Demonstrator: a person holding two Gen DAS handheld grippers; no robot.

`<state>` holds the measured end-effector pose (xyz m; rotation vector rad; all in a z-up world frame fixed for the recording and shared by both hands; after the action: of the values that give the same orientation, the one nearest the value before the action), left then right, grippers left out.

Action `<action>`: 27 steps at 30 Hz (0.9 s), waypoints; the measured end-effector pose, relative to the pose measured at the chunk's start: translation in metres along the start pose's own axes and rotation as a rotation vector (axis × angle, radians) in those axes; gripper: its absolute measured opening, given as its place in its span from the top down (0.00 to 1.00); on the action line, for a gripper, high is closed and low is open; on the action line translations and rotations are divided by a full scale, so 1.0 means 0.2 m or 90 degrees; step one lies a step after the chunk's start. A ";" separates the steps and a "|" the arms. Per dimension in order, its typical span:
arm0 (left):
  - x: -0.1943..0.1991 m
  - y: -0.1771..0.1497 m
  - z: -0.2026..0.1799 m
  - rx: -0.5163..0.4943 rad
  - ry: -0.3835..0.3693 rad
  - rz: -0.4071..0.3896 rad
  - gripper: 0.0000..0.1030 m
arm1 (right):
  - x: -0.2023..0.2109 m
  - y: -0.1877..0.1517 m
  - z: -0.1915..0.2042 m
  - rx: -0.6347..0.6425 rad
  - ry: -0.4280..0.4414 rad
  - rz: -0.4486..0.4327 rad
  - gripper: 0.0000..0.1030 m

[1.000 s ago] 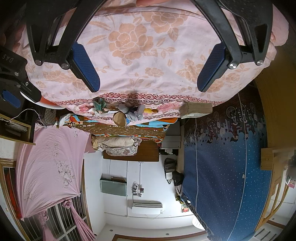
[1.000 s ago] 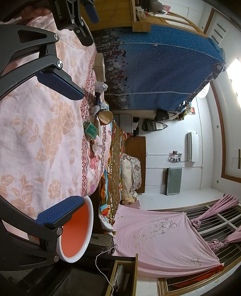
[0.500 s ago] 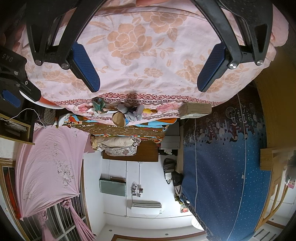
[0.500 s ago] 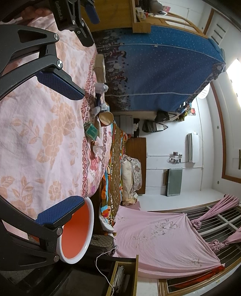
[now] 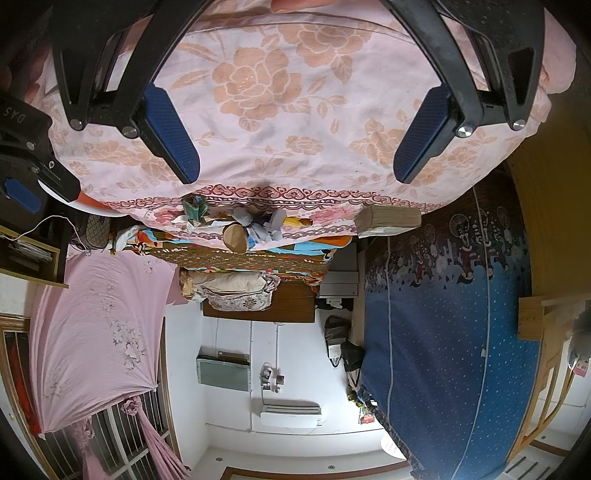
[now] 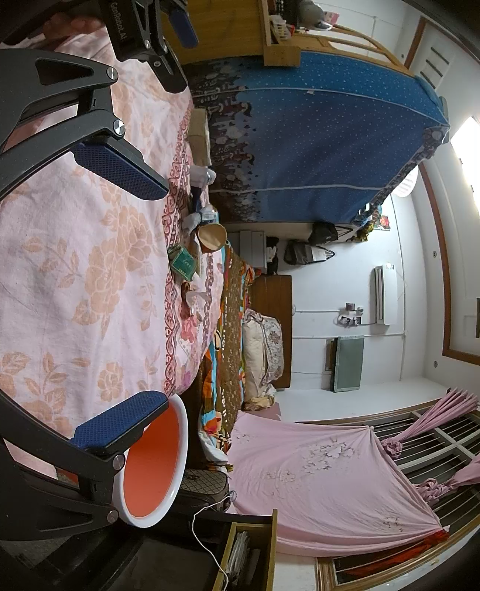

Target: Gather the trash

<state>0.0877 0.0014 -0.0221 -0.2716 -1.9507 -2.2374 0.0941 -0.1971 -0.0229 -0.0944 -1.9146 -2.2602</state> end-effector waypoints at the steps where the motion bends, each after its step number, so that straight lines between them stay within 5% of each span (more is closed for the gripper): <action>1: 0.00 0.00 0.00 0.000 0.000 0.000 0.11 | 0.00 0.00 0.00 0.000 0.000 0.000 0.00; 27: 0.00 -0.01 0.01 0.001 0.000 0.001 0.11 | -0.01 -0.01 0.00 -0.001 0.000 0.003 0.00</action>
<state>0.0869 0.0028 -0.0231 -0.2726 -1.9510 -2.2352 0.0960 -0.1972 -0.0245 -0.0985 -1.9117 -2.2583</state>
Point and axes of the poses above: each gripper's, at about its wrist camera, not at the fingertips, and x roughly against the way its jaws point, z to its left, y to its top, the point moved 9 cm from there along -x, roughly the way its jaws point, and after that the axes turned 10 degrees about -x, right-handed, at the moved point
